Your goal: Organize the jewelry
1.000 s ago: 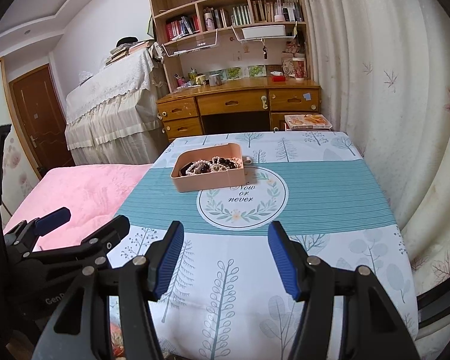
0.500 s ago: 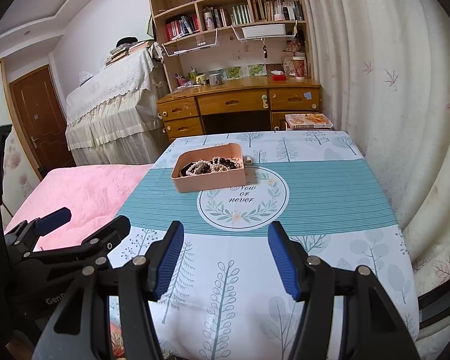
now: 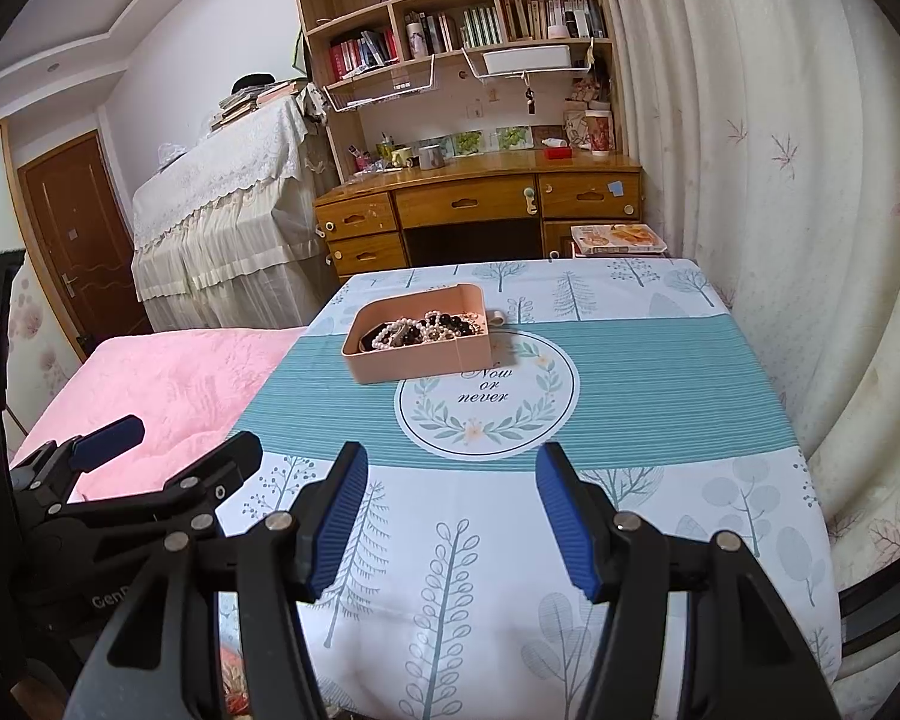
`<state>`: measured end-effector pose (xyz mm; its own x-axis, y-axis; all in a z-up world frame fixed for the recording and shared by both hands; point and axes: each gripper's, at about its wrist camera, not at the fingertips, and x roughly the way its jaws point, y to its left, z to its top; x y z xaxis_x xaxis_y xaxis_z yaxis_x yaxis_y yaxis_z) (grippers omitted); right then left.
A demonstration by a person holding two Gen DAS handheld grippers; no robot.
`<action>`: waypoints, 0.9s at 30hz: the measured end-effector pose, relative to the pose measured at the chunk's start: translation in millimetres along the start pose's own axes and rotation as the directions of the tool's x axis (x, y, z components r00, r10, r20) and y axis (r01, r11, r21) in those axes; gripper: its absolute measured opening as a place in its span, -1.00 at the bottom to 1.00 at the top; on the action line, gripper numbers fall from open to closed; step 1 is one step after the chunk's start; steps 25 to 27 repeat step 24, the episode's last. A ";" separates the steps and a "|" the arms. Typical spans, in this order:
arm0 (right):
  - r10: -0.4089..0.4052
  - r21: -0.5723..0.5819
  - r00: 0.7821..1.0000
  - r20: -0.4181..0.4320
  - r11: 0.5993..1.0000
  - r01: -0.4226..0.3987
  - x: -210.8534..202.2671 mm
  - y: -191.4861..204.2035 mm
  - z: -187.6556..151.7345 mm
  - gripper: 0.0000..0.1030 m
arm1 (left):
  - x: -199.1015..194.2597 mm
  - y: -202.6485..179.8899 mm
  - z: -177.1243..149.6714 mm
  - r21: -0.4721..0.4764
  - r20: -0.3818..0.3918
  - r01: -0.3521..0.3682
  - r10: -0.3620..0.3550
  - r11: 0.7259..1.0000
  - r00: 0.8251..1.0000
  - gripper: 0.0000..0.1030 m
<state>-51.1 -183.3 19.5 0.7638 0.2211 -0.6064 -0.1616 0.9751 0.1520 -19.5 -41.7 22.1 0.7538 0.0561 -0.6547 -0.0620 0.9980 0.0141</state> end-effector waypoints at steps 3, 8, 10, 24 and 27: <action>0.000 0.001 1.000 -0.001 1.000 0.000 -0.2 0.1 0.0 0.14 | -0.1 0.1 -0.1 0.000 -0.004 0.002 -0.002 1.000 1.000 0.98; 0.000 0.002 1.000 -0.004 1.000 0.000 1.3 0.7 -1.5 0.14 | 2.8 1.8 -1.8 0.002 -0.012 0.002 -0.002 1.000 1.000 0.98; 0.001 0.002 1.000 -0.004 1.000 -0.001 2.4 1.4 -1.9 0.14 | 2.9 1.7 -1.9 0.002 -0.012 0.002 -0.002 1.000 1.000 0.98; 0.005 0.005 1.000 -0.008 1.000 -0.005 2.9 0.2 -1.5 0.14 | 5.8 0.6 -4.9 0.008 -0.026 0.006 -0.005 1.000 1.000 0.98; 0.005 0.005 1.000 -0.008 1.000 -0.005 2.9 0.2 -1.5 0.14 | 5.8 0.6 -4.9 0.008 -0.026 0.006 -0.005 1.000 1.000 0.98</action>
